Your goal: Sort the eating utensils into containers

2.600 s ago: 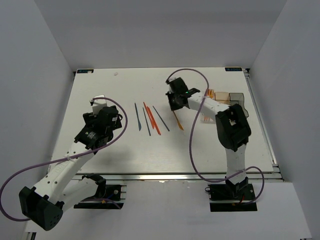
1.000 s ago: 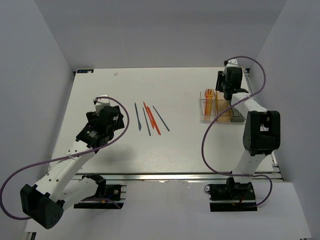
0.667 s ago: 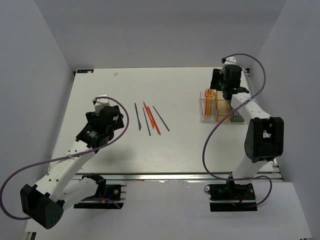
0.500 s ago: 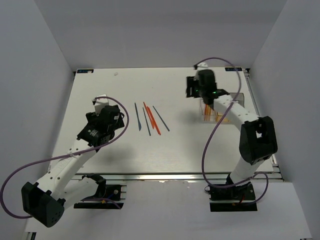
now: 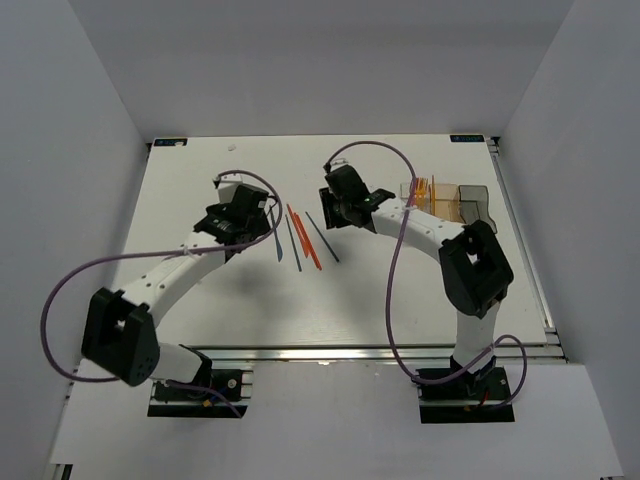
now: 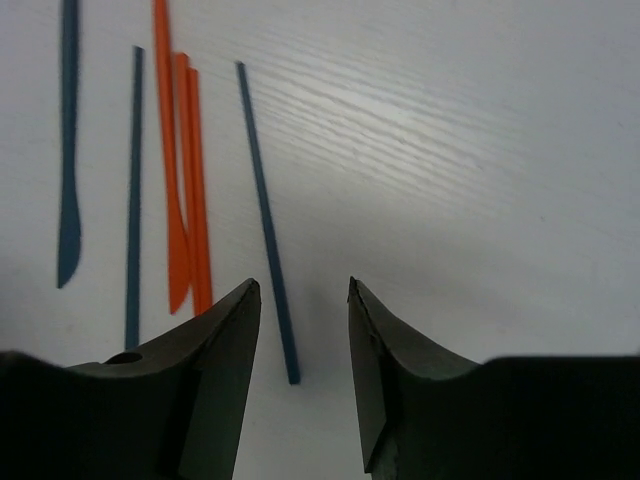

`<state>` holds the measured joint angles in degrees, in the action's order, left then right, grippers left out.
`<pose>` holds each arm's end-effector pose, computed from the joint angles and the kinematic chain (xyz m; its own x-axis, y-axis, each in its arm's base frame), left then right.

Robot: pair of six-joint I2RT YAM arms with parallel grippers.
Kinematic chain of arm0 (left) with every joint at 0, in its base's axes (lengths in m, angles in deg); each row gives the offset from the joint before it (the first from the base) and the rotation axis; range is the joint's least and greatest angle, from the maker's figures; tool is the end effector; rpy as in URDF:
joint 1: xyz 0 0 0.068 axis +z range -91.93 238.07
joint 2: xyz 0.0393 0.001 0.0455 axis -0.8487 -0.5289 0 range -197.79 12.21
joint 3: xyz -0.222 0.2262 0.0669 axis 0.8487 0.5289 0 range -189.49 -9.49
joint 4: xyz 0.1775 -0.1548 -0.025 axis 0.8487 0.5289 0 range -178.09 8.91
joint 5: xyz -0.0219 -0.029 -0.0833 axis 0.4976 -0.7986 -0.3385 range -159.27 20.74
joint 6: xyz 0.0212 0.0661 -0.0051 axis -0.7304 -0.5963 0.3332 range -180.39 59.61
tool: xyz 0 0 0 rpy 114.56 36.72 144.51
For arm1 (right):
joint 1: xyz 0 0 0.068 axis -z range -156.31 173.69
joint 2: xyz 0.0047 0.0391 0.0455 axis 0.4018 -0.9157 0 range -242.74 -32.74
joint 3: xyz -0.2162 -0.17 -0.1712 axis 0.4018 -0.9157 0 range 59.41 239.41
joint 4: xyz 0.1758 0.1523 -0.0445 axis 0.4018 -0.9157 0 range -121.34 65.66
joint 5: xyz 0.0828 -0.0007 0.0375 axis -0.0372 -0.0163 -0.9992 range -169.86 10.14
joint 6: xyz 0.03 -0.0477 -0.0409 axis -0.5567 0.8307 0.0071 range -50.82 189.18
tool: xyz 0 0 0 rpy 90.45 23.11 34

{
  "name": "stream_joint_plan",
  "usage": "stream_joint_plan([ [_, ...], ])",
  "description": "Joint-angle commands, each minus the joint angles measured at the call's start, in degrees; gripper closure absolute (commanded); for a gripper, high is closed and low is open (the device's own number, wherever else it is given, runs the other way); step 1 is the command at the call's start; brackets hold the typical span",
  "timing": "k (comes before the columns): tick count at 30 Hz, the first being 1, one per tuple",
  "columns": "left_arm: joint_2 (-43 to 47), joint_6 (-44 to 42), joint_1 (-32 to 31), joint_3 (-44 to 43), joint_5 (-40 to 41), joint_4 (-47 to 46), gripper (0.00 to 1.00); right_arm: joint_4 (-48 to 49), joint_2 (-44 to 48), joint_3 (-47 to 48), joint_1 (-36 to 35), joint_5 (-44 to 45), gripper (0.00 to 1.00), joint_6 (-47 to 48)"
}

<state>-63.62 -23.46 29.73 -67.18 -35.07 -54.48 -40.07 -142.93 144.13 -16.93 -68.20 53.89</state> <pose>0.2294 -0.0876 0.3146 -0.6043 -0.2387 -0.7601 -0.3462 0.9380 -0.0193 0.3488 0.2841 0.2856 -0.6199 -0.1915 -0.7610 -0.3718 0.9257 0.0700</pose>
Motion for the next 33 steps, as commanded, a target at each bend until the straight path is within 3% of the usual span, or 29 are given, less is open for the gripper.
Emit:
stream_joint_plan([
  [1,-6.5,-1.1,1.5,-4.9,-4.2,-6.6,0.20,-2.6,7.4,-3.4,1.6,6.2,0.54,-4.3],
  [5,-24.3,-4.1,4.9,-19.0,-8.4,-3.2,0.32,-2.6,16.9,-10.2,2.5,5.5,0.52,-4.2],
  [11,-37.7,-6.7,5.0,-31.9,-12.2,0.5,0.35,-3.4,25.7,-17.7,3.1,4.4,0.50,-2.1],
  [14,-42.7,-6.8,5.5,-35.4,-13.7,1.7,0.42,-3.3,28.4,-19.9,3.4,3.1,0.50,-1.7],
  [16,-44.5,-6.3,5.7,-35.5,-14.2,1.2,0.45,-3.1,29.5,-20.8,3.3,2.8,0.50,-1.6],
  [18,-44.8,-5.7,5.8,-34.9,-14.6,0.6,0.53,-2.8,30.6,-21.6,3.4,2.2,0.50,-1.3],
  [22,-45.5,-4.7,5.8,-32.4,-14.6,-0.6,0.58,-2.6,31.7,-22.1,3.4,1.9,0.50,-0.8],
  [28,-46.6,-3.4,6.0,-28.7,-15.3,-1.6,0.78,-2.0,33.3,-22.5,3.3,0.3,0.51,-1.1],
  [31,-46.6,-2.8,6.2,-25.2,-15.6,-2.9,0.79,-2.2,34.4,-22.7,3.4,0.0,0.51,-1.2],
  [33,-46.6,-2.7,6.5,-22.6,-16.6,-4.7,0.84,-2.0,35.0,-22.8,3.4,-0.9,0.50,-1.2],
])
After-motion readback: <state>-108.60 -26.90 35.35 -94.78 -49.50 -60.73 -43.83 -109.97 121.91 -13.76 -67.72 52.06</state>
